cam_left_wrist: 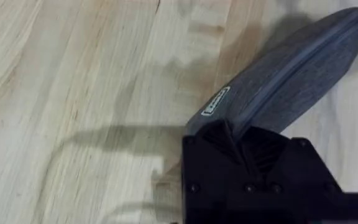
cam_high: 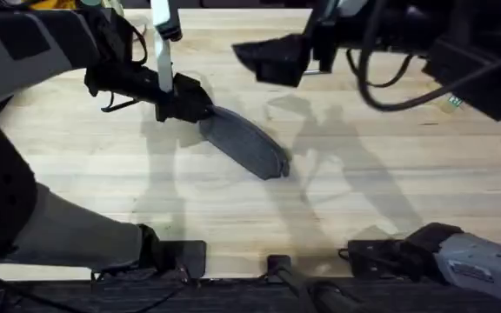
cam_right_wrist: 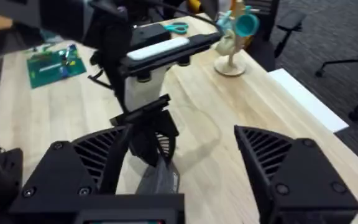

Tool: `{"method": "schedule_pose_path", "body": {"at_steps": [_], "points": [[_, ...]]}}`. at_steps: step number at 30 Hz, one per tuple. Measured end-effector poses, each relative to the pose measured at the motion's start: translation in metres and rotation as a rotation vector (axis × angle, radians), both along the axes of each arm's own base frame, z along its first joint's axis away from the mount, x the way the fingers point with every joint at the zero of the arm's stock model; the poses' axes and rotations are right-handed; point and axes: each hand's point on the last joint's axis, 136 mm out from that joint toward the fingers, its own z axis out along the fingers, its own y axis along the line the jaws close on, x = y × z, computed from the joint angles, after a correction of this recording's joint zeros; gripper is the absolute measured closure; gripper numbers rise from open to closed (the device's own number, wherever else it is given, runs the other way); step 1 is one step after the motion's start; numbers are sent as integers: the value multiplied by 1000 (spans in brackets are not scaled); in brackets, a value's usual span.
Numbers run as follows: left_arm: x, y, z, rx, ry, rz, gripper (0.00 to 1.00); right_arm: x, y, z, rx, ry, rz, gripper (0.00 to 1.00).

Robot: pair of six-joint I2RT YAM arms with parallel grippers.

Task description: Unzip the bag, pick up the pens from the table one at a time and place them inside, then zip the bag closed.

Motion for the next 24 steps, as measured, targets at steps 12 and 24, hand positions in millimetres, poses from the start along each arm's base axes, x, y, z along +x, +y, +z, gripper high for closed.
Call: {"method": "schedule_pose_path", "body": {"at_steps": [12,24], "points": [[1,1,0,1,-5,2,959,11,-27,2,54,131,-104,4],[1,1,0,1,-5,2,959,-29,-47,-19,-22,329,-152,4]]}}
